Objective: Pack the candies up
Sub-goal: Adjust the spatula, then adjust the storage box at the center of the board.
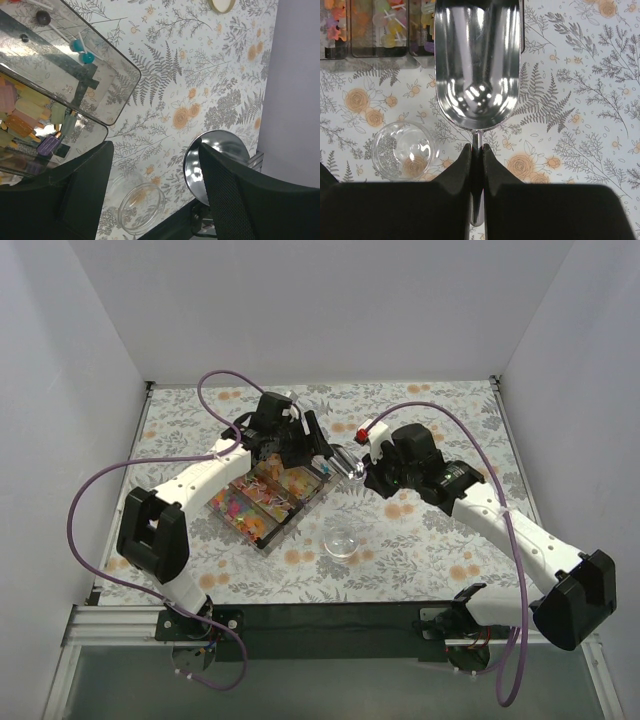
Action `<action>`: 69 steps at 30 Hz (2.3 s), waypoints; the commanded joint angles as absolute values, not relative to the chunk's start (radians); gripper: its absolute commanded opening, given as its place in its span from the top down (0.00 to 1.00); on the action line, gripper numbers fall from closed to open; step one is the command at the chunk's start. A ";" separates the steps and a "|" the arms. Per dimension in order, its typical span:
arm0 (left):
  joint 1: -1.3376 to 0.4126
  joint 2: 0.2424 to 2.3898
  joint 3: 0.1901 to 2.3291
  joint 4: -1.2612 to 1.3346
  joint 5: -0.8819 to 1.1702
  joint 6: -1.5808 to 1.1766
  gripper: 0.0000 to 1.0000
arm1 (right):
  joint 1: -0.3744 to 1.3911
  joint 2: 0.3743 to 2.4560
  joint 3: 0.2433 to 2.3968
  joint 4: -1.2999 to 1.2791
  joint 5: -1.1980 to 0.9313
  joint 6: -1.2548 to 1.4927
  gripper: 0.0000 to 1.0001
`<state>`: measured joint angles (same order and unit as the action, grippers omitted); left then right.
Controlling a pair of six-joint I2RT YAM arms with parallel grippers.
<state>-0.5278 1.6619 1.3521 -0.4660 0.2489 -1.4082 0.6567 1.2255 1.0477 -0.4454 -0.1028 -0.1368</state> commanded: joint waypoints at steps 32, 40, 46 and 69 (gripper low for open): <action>-0.514 1.661 1.449 -0.613 0.085 -1.313 0.30 | 0.663 1.250 1.158 -0.482 -0.189 -0.138 0.99; -0.384 1.563 1.395 -0.808 -0.196 -1.327 0.34 | 0.663 1.229 1.120 -0.522 -0.112 -0.144 0.99; -0.244 1.516 1.289 -0.821 -0.320 -1.269 0.39 | 0.663 1.220 1.109 -0.528 -0.117 -0.147 0.99; -0.222 1.887 1.440 -0.716 -0.193 -0.862 0.62 | 0.663 1.256 1.154 -0.555 -0.192 -0.175 0.99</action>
